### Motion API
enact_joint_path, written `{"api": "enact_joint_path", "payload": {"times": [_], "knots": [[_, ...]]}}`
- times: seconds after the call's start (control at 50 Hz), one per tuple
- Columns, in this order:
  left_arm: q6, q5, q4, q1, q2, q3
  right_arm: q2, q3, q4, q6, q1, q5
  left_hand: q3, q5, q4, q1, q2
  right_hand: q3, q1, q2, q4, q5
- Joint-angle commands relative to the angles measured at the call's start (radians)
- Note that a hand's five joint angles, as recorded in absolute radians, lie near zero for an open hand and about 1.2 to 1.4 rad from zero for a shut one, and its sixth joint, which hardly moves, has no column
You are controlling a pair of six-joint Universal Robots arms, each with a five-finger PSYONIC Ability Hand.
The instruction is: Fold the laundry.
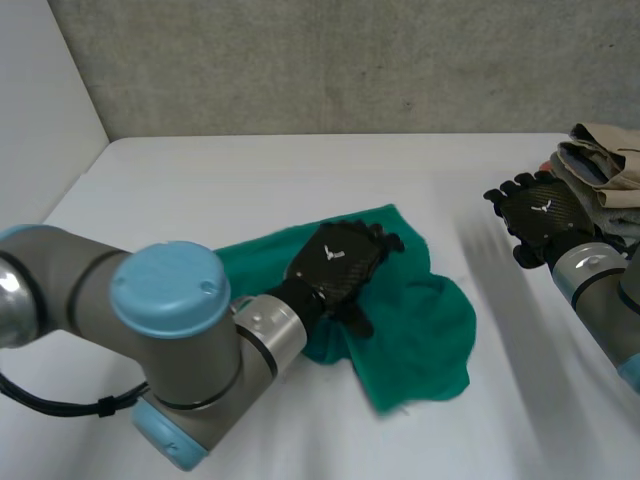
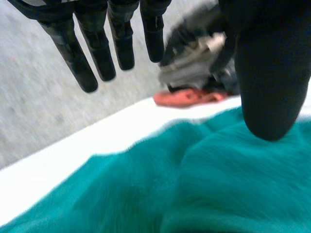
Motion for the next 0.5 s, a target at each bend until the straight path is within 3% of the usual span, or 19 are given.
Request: {"api": "enact_joint_path", "payload": {"times": [0.02,0.06,0.18,0.28,0.4,0.5], "knots": [[0.054,-0.128,-0.052,0.036,0.089,0.032,-0.014,-0.018,0.133,0.000,0.011,0.007,-0.092,-0.068,-0.081,-0.050,-0.083,-0.034,-0.056,-0.042,-0.033,-0.804],[0.057,-0.161,-0.052,0.071,0.143,0.017,-0.072,-0.027,0.228,0.005,0.016,0.002,-0.109,-0.085,-0.098,-0.068,-0.101,-0.034,-0.056,-0.042,-0.033,-0.804],[0.063,-0.152,-0.065,0.161,0.211,-0.063,-0.158,-0.032,0.437,0.094,0.036,-0.004,-0.127,-0.103,-0.116,-0.086,-0.119,-0.034,-0.056,-0.042,-0.033,-0.804],[0.086,-0.107,-0.058,0.276,0.208,-0.138,-0.166,-0.006,0.527,0.222,0.153,-0.013,-0.121,-0.097,-0.110,-0.080,-0.113,-0.034,-0.056,-0.042,-0.033,-0.804],[0.207,0.043,-0.065,0.411,0.091,-0.134,-0.151,0.069,0.482,0.267,0.272,0.001,-0.098,-0.074,-0.087,-0.056,-0.089,-0.034,-0.056,-0.042,-0.033,-0.804],[0.358,0.104,-0.059,0.477,0.007,-0.115,-0.076,0.126,0.286,0.269,0.399,0.042,-0.098,-0.074,-0.087,-0.056,-0.089,-0.034,-0.056,-0.042,-0.033,-0.804]]}}
